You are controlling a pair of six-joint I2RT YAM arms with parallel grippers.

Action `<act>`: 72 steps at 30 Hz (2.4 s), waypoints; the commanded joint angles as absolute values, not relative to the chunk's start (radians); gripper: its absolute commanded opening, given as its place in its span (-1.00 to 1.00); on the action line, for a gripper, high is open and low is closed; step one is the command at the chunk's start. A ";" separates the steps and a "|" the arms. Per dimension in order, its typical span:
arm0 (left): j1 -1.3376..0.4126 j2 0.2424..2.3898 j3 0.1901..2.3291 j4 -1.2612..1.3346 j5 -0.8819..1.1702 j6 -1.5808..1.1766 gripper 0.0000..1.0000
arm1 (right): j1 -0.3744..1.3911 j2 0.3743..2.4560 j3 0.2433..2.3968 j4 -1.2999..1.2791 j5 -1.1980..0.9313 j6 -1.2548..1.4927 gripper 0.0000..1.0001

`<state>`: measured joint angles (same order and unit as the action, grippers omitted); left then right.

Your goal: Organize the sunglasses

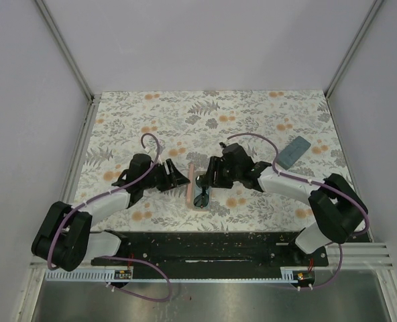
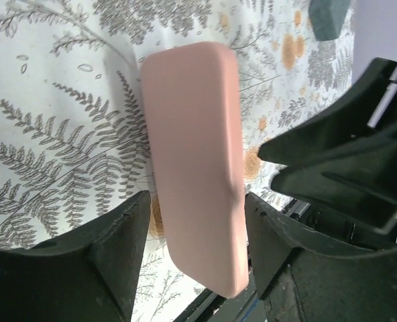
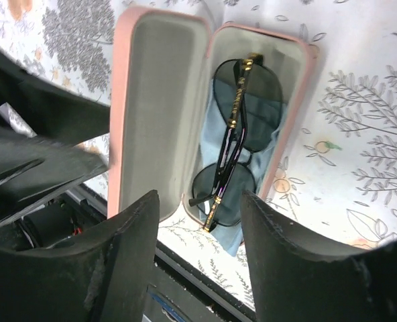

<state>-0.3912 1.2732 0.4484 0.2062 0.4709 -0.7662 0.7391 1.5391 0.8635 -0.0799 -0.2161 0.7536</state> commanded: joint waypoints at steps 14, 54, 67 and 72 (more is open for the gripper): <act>-0.393 1.221 0.494 0.213 0.489 -0.738 -0.44 | 0.660 1.654 0.785 -0.075 -0.201 0.736 -1.00; -0.594 1.183 0.678 -0.033 0.264 -0.606 -0.45 | 0.664 1.415 0.825 -0.228 -0.131 0.640 -0.58; -0.600 0.531 0.629 -0.341 -0.064 -0.545 0.98 | 0.664 0.743 0.763 -0.405 0.144 0.540 0.99; -0.600 0.358 0.531 -0.339 -0.123 -0.572 0.98 | 0.664 0.562 0.681 -0.429 0.221 0.519 0.99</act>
<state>-0.5957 0.4324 0.5976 -0.3092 -0.0364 -0.5728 0.6601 0.6491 0.7372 -0.3702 0.1074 0.5583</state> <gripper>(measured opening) 0.988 0.993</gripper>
